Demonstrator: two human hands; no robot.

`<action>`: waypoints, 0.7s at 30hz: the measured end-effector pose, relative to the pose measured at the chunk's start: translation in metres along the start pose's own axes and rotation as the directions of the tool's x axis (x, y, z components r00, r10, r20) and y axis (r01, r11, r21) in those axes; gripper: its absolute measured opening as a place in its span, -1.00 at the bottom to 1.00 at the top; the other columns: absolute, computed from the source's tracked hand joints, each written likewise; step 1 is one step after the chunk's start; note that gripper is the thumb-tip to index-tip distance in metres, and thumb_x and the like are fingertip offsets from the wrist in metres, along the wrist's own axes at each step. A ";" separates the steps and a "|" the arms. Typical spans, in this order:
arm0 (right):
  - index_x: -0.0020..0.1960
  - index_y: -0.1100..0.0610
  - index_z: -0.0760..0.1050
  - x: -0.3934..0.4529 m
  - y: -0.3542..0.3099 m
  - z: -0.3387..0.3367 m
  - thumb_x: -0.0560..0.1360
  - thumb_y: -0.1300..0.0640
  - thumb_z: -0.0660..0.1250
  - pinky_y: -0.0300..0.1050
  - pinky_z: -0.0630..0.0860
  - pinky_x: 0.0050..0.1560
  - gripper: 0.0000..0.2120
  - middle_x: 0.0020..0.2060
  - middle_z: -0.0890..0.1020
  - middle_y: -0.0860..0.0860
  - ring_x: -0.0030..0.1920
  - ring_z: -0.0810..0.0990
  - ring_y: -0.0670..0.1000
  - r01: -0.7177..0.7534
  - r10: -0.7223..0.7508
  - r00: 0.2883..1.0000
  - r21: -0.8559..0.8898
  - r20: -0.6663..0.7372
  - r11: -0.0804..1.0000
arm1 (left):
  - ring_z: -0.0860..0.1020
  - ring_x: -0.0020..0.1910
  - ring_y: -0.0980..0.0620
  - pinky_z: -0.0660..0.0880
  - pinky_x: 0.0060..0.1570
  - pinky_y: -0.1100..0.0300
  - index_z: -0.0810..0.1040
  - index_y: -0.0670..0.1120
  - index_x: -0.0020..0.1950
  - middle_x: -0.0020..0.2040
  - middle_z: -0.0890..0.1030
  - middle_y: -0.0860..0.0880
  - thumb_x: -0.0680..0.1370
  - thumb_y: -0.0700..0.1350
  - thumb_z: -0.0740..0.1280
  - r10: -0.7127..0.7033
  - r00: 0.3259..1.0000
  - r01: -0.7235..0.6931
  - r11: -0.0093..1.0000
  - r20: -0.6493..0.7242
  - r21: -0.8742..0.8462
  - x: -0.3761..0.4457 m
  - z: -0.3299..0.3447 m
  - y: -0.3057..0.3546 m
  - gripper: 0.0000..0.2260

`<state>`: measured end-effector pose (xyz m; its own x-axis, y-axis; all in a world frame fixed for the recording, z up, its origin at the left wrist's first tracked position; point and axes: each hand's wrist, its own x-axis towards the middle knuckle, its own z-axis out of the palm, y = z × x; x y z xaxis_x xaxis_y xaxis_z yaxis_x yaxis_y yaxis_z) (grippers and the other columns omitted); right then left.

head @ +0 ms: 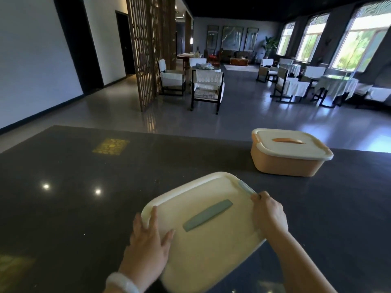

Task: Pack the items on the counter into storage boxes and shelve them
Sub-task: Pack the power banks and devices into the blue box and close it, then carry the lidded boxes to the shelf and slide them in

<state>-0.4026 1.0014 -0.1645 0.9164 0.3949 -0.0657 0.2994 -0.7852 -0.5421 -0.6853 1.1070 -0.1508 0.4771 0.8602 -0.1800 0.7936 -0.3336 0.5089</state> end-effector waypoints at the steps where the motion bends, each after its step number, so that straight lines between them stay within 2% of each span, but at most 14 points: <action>1: -0.02 0.04 0.42 -0.004 0.004 -0.004 0.59 -0.06 0.01 0.00 0.49 -0.10 -0.74 -0.16 0.50 0.05 -0.10 0.51 0.13 0.010 -0.010 1.000 -0.046 0.008 0.999 | 0.40 0.34 -0.13 0.35 0.32 0.06 -0.17 0.17 0.56 0.44 0.10 -0.15 0.58 0.24 0.09 -0.009 1.000 0.007 0.993 -0.013 -0.121 -0.004 0.005 -0.001 -0.36; 3: -0.10 0.05 0.44 -0.002 0.008 -0.018 0.57 -0.16 0.04 -0.01 0.53 -0.12 -0.66 -0.17 0.56 0.04 -0.17 0.54 0.09 0.037 -0.029 0.998 -0.142 0.061 0.989 | 0.51 0.16 -0.10 0.41 0.21 0.13 -0.10 0.25 0.54 0.30 0.21 -0.09 0.59 0.18 0.15 0.013 0.998 -0.028 0.969 -0.062 -0.246 0.001 0.007 -0.004 -0.39; 5: -0.13 0.06 0.47 0.010 0.006 -0.030 0.57 -0.26 0.03 -0.01 0.53 -0.08 -0.56 -0.17 0.57 0.03 -0.14 0.57 0.08 0.056 -0.035 0.992 -0.179 0.121 0.982 | 0.48 0.21 -0.10 0.38 0.25 0.12 -0.05 0.30 0.52 0.29 0.22 -0.06 0.58 0.16 0.19 0.065 0.997 -0.071 0.948 -0.029 -0.310 0.016 0.002 -0.014 -0.41; 6: -0.07 0.09 0.49 0.016 0.003 -0.033 0.58 -0.25 0.01 -0.03 0.51 -0.06 -0.53 -0.14 0.58 0.05 -0.09 0.58 0.10 0.087 -0.062 0.987 -0.171 0.147 0.981 | 0.46 0.24 -0.09 0.35 0.28 0.11 -0.04 0.32 0.51 0.32 0.21 -0.05 0.58 0.17 0.19 0.093 0.996 -0.085 0.945 0.010 -0.315 0.024 -0.002 -0.018 -0.42; 8: 0.10 0.14 0.51 0.027 -0.006 -0.029 0.63 -0.14 0.01 -0.07 0.45 -0.07 -0.57 -0.05 0.59 0.11 -0.05 0.56 0.11 0.139 -0.115 0.976 -0.123 0.184 0.983 | 0.43 0.26 -0.07 0.34 0.30 0.09 -0.02 0.34 0.51 0.35 0.20 -0.04 0.58 0.19 0.18 0.134 0.987 -0.105 0.953 0.084 -0.285 0.042 -0.010 -0.024 -0.44; 9: 0.11 0.15 0.52 0.027 -0.009 -0.024 0.63 -0.12 0.02 -0.09 0.42 -0.10 -0.58 -0.05 0.60 0.10 -0.07 0.55 0.08 0.129 -0.113 0.970 -0.058 0.216 0.990 | 0.42 0.25 -0.05 0.34 0.29 0.08 -0.02 0.34 0.51 0.36 0.20 -0.04 0.58 0.20 0.17 0.150 0.983 -0.116 0.956 0.109 -0.270 0.049 -0.014 -0.025 -0.44; 10: 0.08 0.13 0.54 0.025 -0.008 -0.019 0.63 -0.13 0.02 -0.11 0.39 -0.13 -0.58 -0.08 0.60 0.07 -0.12 0.54 0.03 0.094 -0.100 0.962 0.033 0.255 0.995 | 0.42 0.23 -0.03 0.35 0.27 0.06 -0.01 0.33 0.52 0.37 0.20 -0.04 0.58 0.20 0.18 0.164 0.978 -0.125 0.956 0.128 -0.267 0.056 -0.017 -0.026 -0.43; 12: -0.03 0.08 0.52 0.018 -0.003 -0.011 0.62 -0.16 0.02 -0.11 0.36 -0.16 -0.59 -0.16 0.57 0.00 -0.18 0.51 -0.05 0.029 -0.066 0.967 0.148 0.248 0.989 | 0.41 0.20 0.03 0.38 0.19 0.07 -0.07 0.32 0.53 0.39 0.20 0.01 0.57 0.21 0.19 0.189 0.970 -0.139 0.947 0.152 -0.288 0.065 -0.023 -0.025 -0.39; 15: -0.07 0.09 0.52 0.005 0.007 -0.007 0.60 -0.20 0.02 -0.11 0.36 -0.18 -0.56 -0.15 0.57 0.01 -0.17 0.51 -0.05 -0.004 -0.045 0.970 0.202 0.237 0.979 | 0.37 0.35 -0.01 0.34 0.28 0.01 -0.13 0.20 0.56 0.47 0.25 -0.01 0.54 0.22 0.25 0.131 0.985 -0.085 0.938 0.116 -0.336 0.075 -0.028 -0.025 -0.27; 16: -0.05 0.11 0.53 -0.001 0.011 -0.008 0.60 -0.21 0.03 -0.12 0.36 -0.21 -0.54 -0.14 0.58 0.01 -0.16 0.52 -0.03 -0.020 -0.034 0.972 0.224 0.233 0.974 | 0.42 0.33 -0.05 0.34 0.27 0.00 -0.08 0.11 0.58 0.44 0.34 -0.06 0.53 0.23 0.26 0.069 0.992 -0.030 0.941 0.106 -0.338 0.079 -0.028 -0.023 -0.25; 18: -0.06 0.12 0.54 -0.012 0.018 -0.007 0.58 -0.25 0.04 -0.14 0.35 -0.29 -0.50 -0.16 0.59 0.02 -0.19 0.53 -0.03 -0.071 0.017 0.976 0.248 0.217 0.966 | 0.54 0.02 -0.01 0.42 0.05 0.06 0.13 -0.08 0.52 0.11 0.53 -0.04 0.53 0.28 0.22 -0.036 0.993 0.065 0.956 0.109 -0.284 0.082 -0.028 -0.020 -0.30; 19: -0.10 0.12 0.54 -0.018 0.023 -0.006 0.57 -0.27 0.05 -0.16 0.34 -0.33 -0.49 -0.19 0.60 0.02 -0.22 0.53 -0.03 -0.101 0.049 0.976 0.243 0.210 0.965 | 0.53 -0.10 0.04 0.42 -0.06 0.10 0.25 -0.12 0.44 -0.02 0.52 0.00 0.52 0.31 0.19 -0.059 0.991 0.087 0.966 0.121 -0.244 0.081 -0.027 -0.017 -0.34; 21: -0.18 0.12 0.54 -0.029 0.032 -0.005 0.55 -0.29 0.08 -0.19 0.33 -0.40 -0.47 -0.28 0.61 0.00 -0.29 0.54 -0.04 -0.146 0.099 0.976 0.246 0.193 0.958 | 0.55 -0.13 0.02 0.46 -0.07 0.08 0.38 -0.13 0.26 -0.07 0.55 -0.03 0.51 0.35 0.14 -0.075 0.986 0.105 0.973 0.150 -0.203 0.080 -0.027 -0.014 -0.40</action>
<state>-0.4182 0.9624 -0.1755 0.8730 0.3996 -0.2796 0.0875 -0.6924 -0.7162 -0.6688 1.1913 -0.1493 0.4675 0.8154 -0.3414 0.7457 -0.1563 0.6477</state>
